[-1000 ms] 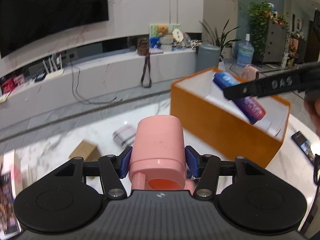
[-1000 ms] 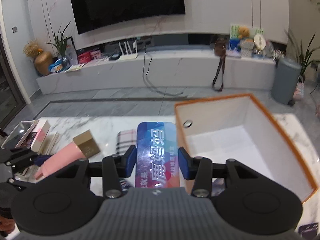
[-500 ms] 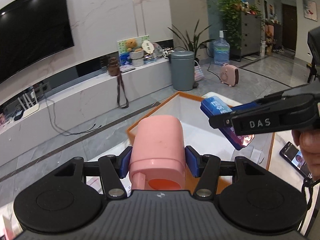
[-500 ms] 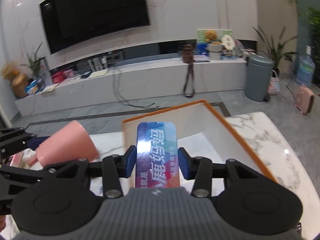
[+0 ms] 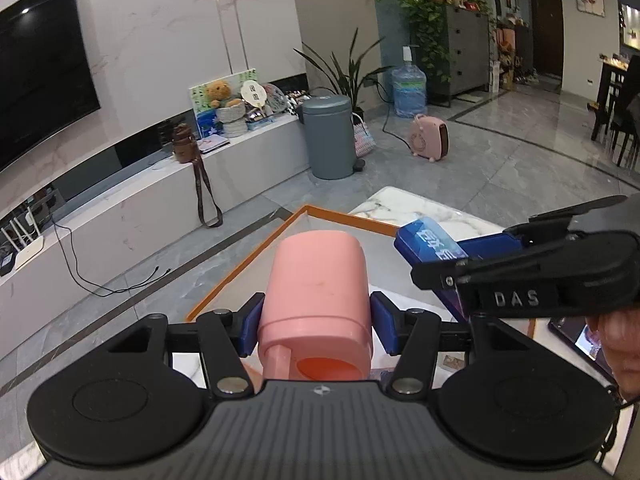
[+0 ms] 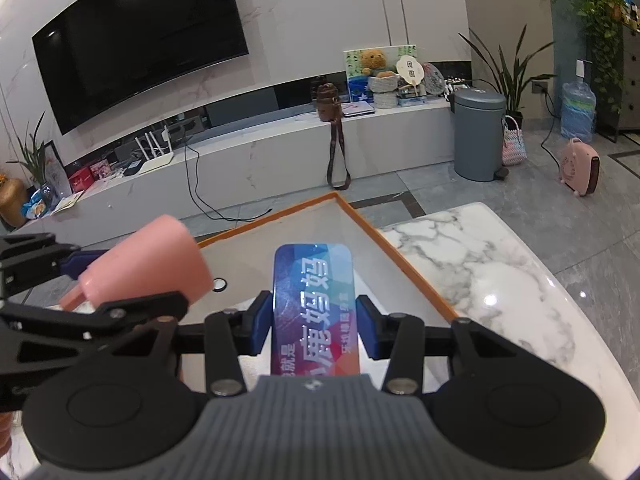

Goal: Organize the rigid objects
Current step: 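Carry the pink cup in the left tool while the right tool carries the card packet to the orange box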

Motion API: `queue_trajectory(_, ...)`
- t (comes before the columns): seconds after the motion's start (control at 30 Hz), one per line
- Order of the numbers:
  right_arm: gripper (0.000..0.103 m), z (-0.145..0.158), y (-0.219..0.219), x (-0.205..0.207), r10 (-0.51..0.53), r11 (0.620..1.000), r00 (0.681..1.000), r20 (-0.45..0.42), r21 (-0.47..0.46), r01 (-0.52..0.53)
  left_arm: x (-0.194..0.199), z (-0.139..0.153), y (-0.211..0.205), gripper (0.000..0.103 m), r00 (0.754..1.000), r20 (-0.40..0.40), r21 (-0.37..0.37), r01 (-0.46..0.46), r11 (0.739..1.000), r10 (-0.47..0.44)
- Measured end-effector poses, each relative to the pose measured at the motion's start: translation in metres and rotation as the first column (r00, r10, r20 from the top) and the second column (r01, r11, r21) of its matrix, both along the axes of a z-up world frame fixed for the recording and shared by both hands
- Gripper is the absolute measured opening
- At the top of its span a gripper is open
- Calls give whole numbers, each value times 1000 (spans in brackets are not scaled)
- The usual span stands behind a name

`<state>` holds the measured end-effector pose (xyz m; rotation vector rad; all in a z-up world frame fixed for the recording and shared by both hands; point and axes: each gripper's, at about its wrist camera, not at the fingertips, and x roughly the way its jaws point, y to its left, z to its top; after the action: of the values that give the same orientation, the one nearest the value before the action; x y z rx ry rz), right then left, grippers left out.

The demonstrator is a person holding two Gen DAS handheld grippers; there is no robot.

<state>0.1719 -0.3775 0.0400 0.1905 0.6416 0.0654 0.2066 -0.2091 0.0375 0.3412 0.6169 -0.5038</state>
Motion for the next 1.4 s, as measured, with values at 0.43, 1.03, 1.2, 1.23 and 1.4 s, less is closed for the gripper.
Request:
queue_trajectory(0.43,46,-27,-4,21,-1,1000,996,-84,4,1,54,-42,-17,64,996,-87,123,5,992,6)
queue_trajectory(1.03,46,-68,10,57,-17,995,974,-227,-100,-6,73,-89,-17,64,966,-253,234,11,972,50)
queue_trajectory(1.2,46,-74,10,63,-34,995,970,-242,-103,9,71,-92,-19,64,968,-247,253,16,967,49)
queue_trajectory(1.23,46,-75,11,64,-37,994,969,-245,-106,11,71,-93,-20,64,968,-246,255,19,967,46)
queue_trajectory(1.4,46,-81,15,69,-37,993,963,-268,-115,6,67,-99,-30,64,976,-214,326,42,945,31)
